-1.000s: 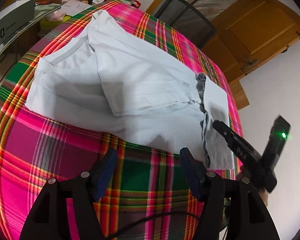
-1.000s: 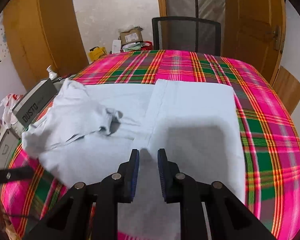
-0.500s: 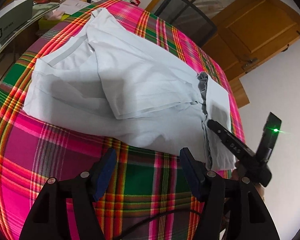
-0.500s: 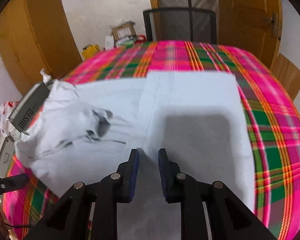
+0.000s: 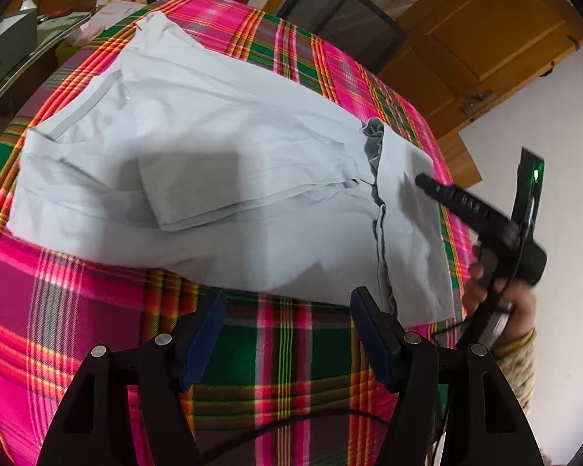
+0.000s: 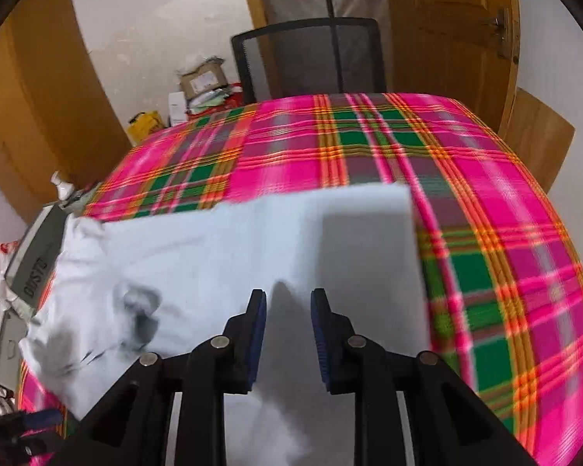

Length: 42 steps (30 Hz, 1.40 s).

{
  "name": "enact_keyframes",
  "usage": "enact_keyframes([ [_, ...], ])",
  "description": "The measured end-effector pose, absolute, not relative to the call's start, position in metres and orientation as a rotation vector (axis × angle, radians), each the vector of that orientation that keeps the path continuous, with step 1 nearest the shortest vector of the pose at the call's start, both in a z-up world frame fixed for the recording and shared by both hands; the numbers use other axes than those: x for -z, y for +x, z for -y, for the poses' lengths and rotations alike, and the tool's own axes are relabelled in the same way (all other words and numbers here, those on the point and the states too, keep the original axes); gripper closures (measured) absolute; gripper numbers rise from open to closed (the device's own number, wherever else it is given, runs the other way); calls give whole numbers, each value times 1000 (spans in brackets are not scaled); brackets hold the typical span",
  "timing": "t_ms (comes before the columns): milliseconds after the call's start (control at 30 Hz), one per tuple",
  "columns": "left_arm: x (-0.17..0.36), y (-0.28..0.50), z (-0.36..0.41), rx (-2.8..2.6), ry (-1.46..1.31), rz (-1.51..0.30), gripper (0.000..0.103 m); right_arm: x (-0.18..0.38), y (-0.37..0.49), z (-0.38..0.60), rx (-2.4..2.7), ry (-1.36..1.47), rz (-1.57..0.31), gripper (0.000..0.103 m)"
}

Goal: Fold clothes

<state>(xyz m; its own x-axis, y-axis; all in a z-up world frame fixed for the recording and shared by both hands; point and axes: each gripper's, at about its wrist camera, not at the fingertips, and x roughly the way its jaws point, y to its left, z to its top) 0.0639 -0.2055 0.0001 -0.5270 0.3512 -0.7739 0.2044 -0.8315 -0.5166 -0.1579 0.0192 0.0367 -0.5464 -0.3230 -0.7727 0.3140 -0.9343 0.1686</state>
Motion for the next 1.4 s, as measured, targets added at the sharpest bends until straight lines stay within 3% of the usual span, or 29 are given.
enact_keyframes([
  [267, 5, 44, 197, -2501, -1511, 862, 34, -20, -222, -27, 2457, 1381, 112, 78],
  [500, -3, 40, 193, -2514, -1466, 835, 34, -12, -242, -23, 2504, 1366, 44, 78],
  [600, -9, 40, 190, -2519, -1439, 816, 34, -15, -243, -11, 2499, 1371, -71, 77],
  [767, -10, 37, 186, -2511, -1433, 809, 33, -32, -226, -1, 2422, 1220, -41, 77],
  [967, -6, 33, 186, -2494, -1437, 832, 33, -17, -226, 40, 2342, 1209, -214, 77],
  [1300, -5, 31, 188, -2482, -1426, 843, 33, -25, -238, 40, 2299, 1165, -114, 78],
  [1400, -6, 31, 189, -2480, -1421, 846, 33, -14, -241, 59, 2276, 1207, -190, 77],
])
